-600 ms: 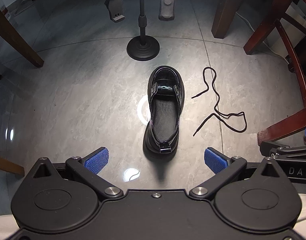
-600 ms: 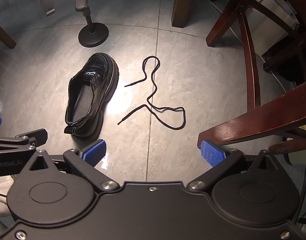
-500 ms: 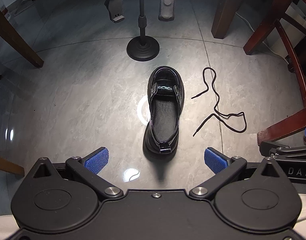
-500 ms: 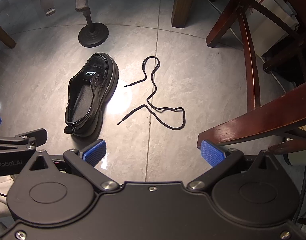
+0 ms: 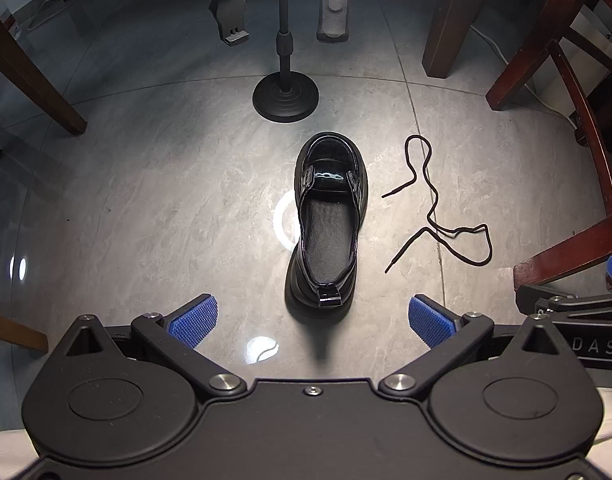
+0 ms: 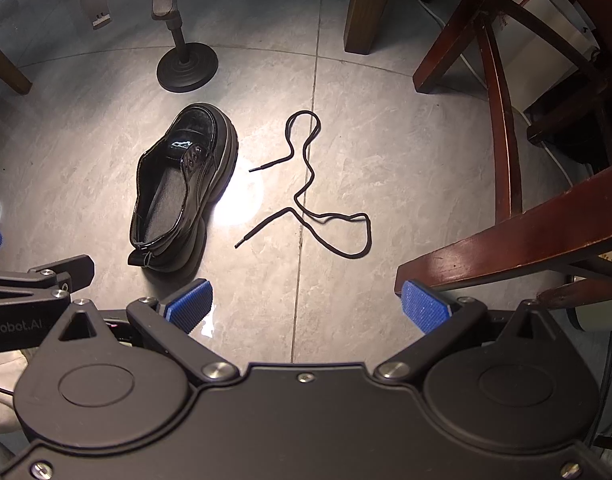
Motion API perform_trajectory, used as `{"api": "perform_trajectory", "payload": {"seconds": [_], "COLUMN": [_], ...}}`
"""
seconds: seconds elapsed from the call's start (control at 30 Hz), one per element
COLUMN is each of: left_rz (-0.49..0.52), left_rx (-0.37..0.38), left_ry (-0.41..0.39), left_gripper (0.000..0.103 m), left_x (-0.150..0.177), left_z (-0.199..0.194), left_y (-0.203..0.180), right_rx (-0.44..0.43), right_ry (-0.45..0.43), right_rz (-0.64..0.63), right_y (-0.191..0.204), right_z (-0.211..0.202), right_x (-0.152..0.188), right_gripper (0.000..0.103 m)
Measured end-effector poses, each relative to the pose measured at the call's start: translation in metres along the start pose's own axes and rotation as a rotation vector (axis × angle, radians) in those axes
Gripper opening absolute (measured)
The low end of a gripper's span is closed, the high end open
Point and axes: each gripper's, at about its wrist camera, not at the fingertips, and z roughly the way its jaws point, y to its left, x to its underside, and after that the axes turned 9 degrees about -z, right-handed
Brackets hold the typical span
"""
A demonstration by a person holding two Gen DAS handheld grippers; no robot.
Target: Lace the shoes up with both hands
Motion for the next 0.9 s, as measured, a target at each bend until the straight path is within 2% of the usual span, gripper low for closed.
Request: {"api": "perform_trajectory", "payload": {"seconds": [0.23, 0.4, 0.53, 0.6, 0.63, 0.77, 0.9], "left_rz": [-0.011, -0.018, -0.014, -0.015, -0.018, -0.022, -0.035], "left_rx": [-0.005, 0.003, 0.029, 0.034, 0.033, 0.02, 0.002], "left_ry": [0.036, 0.067, 0.048, 0.038, 0.039, 0.052, 0.07], "left_gripper": [0.103, 0.103, 0.103, 0.103, 0.103, 0.103, 0.103], "left_x": [-0.001, -0.003, -0.001, 0.0, 0.002, 0.006, 0.008], "left_z": [0.003, 0.006, 0.0, -0.003, -0.003, 0.002, 0.01], "left_y": [0.003, 0.002, 0.002, 0.003, 0.003, 0.005, 0.006], "right_rx": [-0.018, -0.055, -0.083, -0.125, -0.123, -0.027, 0.003], "right_ry": [0.005, -0.073, -0.143, -0.201, -0.196, -0.127, -0.043], "right_rz": [-0.051, -0.223, -0.315, -0.401, -0.437, -0.592, -0.634], "right_y": [0.002, 0.001, -0.003, -0.003, -0.003, 0.001, -0.004], "right_z": [0.004, 0.013, 0.026, 0.037, 0.044, 0.098, 0.156], "right_x": [-0.003, 0.001, -0.004, -0.013, -0.019, -0.049, -0.068], "right_gripper": [0.102, 0.102, 0.102, 0.102, 0.102, 0.102, 0.101]}}
